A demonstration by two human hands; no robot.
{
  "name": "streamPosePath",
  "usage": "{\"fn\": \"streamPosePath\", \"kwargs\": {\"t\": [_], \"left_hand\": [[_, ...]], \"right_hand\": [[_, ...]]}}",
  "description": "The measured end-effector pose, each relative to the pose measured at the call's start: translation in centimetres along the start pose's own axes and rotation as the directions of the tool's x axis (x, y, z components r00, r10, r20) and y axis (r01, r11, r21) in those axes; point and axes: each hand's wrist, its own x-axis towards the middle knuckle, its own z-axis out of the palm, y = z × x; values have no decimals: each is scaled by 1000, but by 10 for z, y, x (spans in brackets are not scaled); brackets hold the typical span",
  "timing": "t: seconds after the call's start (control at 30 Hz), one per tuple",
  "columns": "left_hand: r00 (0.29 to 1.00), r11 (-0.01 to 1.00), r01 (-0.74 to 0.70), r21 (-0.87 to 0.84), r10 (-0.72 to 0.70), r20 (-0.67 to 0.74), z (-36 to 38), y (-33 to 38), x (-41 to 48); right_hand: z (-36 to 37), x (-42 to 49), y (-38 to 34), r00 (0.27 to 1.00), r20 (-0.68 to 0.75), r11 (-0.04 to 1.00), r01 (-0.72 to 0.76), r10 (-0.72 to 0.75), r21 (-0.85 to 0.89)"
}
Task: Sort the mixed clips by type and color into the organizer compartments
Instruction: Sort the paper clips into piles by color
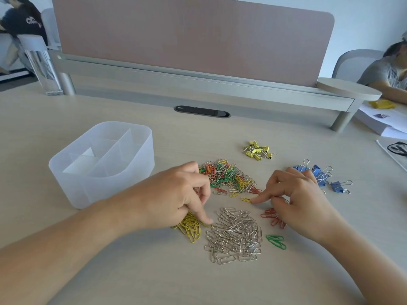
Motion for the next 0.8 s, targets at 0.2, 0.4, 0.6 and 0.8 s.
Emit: {"fn": "streamPosePath", "kwargs": {"t": [0.2,0.4,0.6,0.8], "left_hand": [[999,998,52,-23,-52,11,-3,-4,-1],[995,996,86,-17,-87,-40,-1,-2,0],[978,991,134,-7,-133,-163,4,-4,2],[985,986,134,101,-122,-119,11,0,3]], "right_hand": [[-1,0,-3,1000,28,999,12,-13,31],[2,-5,-12,980,136,987,135,-145,82],[5,-3,-7,990,110,996,84,-86,21],[6,-5,-17,970,179,986,162,-167,38]]}}
